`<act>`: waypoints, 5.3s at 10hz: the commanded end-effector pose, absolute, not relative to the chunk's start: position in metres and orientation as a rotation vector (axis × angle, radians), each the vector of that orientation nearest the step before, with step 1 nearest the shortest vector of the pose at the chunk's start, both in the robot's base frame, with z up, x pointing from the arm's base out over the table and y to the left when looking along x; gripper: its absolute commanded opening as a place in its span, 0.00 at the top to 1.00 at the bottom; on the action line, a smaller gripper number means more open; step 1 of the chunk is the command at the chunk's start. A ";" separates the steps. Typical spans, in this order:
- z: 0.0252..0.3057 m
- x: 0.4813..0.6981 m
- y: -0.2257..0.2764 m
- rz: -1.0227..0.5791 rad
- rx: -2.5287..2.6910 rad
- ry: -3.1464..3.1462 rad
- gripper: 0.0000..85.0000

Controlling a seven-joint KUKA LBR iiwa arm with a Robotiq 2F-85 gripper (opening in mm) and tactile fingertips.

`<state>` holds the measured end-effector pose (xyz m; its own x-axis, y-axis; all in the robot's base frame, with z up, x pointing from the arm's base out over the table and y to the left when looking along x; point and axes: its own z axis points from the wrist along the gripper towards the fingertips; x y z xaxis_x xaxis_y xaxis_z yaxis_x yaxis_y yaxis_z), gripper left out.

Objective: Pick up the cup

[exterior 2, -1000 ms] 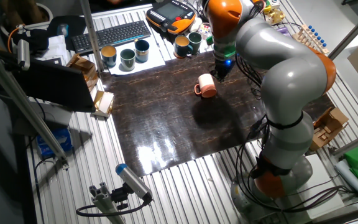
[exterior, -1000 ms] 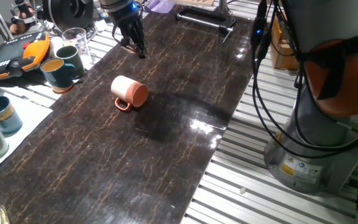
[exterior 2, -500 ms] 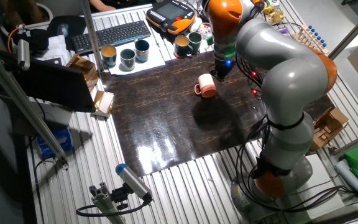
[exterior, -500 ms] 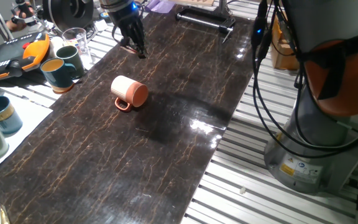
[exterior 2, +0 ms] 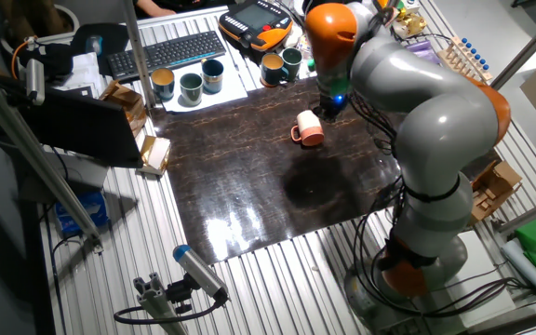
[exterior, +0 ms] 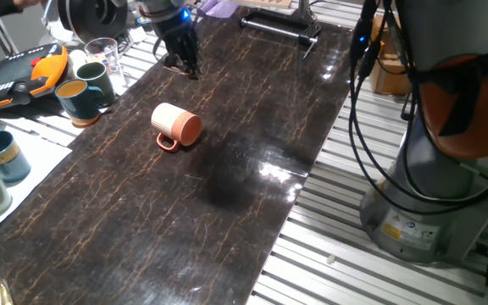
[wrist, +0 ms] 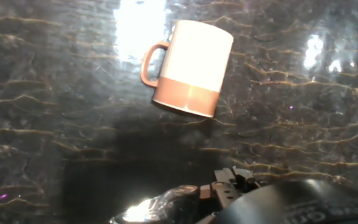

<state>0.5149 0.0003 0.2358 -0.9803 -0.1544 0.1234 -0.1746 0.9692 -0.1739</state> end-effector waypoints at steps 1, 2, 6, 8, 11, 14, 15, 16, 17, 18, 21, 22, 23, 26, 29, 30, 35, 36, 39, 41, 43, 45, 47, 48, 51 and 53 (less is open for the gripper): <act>0.236 0.515 0.001 0.274 0.252 -3.016 0.99; 0.236 0.515 0.001 0.247 0.208 -3.026 0.99; 0.236 0.515 0.001 0.191 0.037 -3.035 0.99; 0.229 0.547 0.027 0.215 0.012 -3.028 0.99; 0.201 0.567 0.055 0.380 -0.028 -3.033 0.99; 0.191 0.575 0.063 0.412 -0.056 -3.037 0.99; 0.186 0.578 0.065 0.415 -0.070 -3.038 0.99; 0.180 0.580 0.069 0.420 -0.099 -3.047 0.99; 0.173 0.583 0.075 0.454 -0.108 -3.054 0.99; 0.165 0.585 0.078 0.478 -0.102 -3.060 0.99; 0.143 0.584 0.085 0.478 -0.093 -3.080 0.99; 0.142 0.584 0.085 0.461 -0.072 -3.068 0.99; 0.142 0.584 0.085 0.365 -0.079 -3.052 0.99; 0.142 0.584 0.085 0.305 -0.053 -2.956 0.99; 0.142 0.584 0.085 0.338 -0.084 -2.979 0.99; 0.142 0.584 0.085 0.395 -0.092 -2.992 0.99; 0.113 0.594 0.089 0.432 -0.184 -3.035 0.59; 0.107 0.594 0.089 0.442 -0.185 -3.043 0.58; 0.087 0.597 0.085 0.423 -0.196 -3.080 0.58; 0.076 0.598 0.083 0.416 -0.197 -3.105 0.58; 0.070 0.598 0.083 0.417 -0.198 -3.118 0.59; 0.063 0.599 0.081 0.444 -0.185 -3.135 0.59; 0.057 0.602 0.079 0.447 -0.171 -3.143 0.58; 0.054 0.602 0.080 0.450 -0.170 -3.148 0.58; 0.051 0.602 0.078 0.462 -0.163 -3.157 0.58; 0.048 0.602 0.075 0.455 -0.153 -3.162 0.58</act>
<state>0.6017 0.0749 0.0480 -0.9939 0.0852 -0.0706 0.1016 0.9552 -0.2780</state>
